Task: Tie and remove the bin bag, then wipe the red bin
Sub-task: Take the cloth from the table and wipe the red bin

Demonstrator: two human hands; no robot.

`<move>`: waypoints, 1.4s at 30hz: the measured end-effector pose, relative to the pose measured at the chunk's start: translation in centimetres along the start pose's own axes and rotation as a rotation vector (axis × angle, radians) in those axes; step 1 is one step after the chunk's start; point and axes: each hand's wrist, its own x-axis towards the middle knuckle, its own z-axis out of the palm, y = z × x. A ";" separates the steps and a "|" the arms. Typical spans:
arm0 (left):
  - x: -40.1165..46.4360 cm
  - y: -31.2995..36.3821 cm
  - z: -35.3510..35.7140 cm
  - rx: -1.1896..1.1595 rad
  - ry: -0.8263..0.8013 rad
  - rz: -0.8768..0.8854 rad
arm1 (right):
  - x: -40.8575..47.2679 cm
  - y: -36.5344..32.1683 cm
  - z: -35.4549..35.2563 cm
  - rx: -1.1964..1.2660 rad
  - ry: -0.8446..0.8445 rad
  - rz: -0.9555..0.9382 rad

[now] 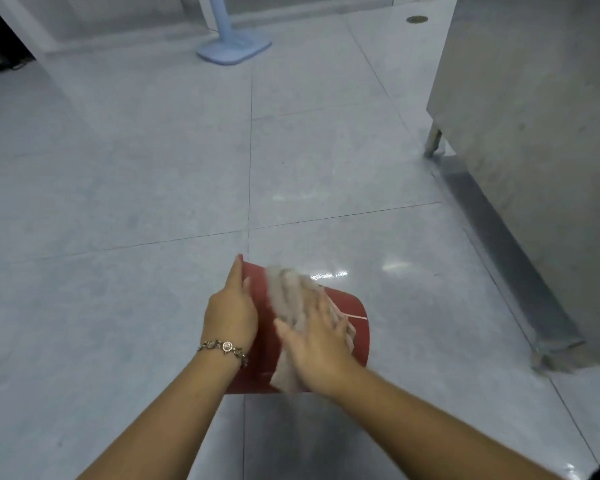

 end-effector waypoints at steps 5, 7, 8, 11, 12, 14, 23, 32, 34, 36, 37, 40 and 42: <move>-0.2 -1.4 -0.2 -0.131 0.045 -0.074 | 0.7 0.1 4.7 -0.226 0.166 -0.152; -0.6 -1.7 -0.3 -0.139 0.040 -0.058 | 1.4 0.0 4.5 -0.258 0.205 -0.150; -0.9 -1.8 -0.4 -0.142 0.034 -0.050 | 1.7 0.0 4.4 -0.284 0.208 -0.157; -1.6 -2.5 -0.6 -0.134 0.042 -0.040 | 2.8 0.6 3.8 -0.341 0.210 -0.193; -1.7 -2.7 -0.5 -0.128 0.055 -0.046 | 3.3 0.9 3.4 -0.351 0.207 -0.175; -1.8 -3.0 -0.4 -0.137 0.090 -0.077 | 4.5 1.5 2.3 -0.365 0.192 -0.086; -2.4 -2.8 0.0 -0.162 0.161 -0.069 | 5.6 10.3 -3.5 0.147 0.176 0.410; -2.0 -2.6 -0.1 -0.122 0.122 -0.075 | 4.9 9.1 -2.6 -0.009 0.378 0.319; -2.3 -2.7 -0.1 -0.120 0.116 -0.060 | 3.5 7.8 -1.1 -0.006 0.469 0.193; -2.4 -2.4 0.0 -0.121 0.116 -0.029 | 2.1 6.0 0.2 0.036 0.574 0.004; -2.3 -2.2 0.2 -0.128 0.125 -0.023 | 1.5 4.9 0.9 0.076 0.588 -0.106; -1.6 -1.8 0.4 -0.148 0.142 -0.064 | -0.3 1.4 3.7 0.055 0.453 -0.378; -1.3 -2.0 0.5 -0.180 0.096 -0.061 | -1.3 0.6 5.5 -0.042 0.390 -0.424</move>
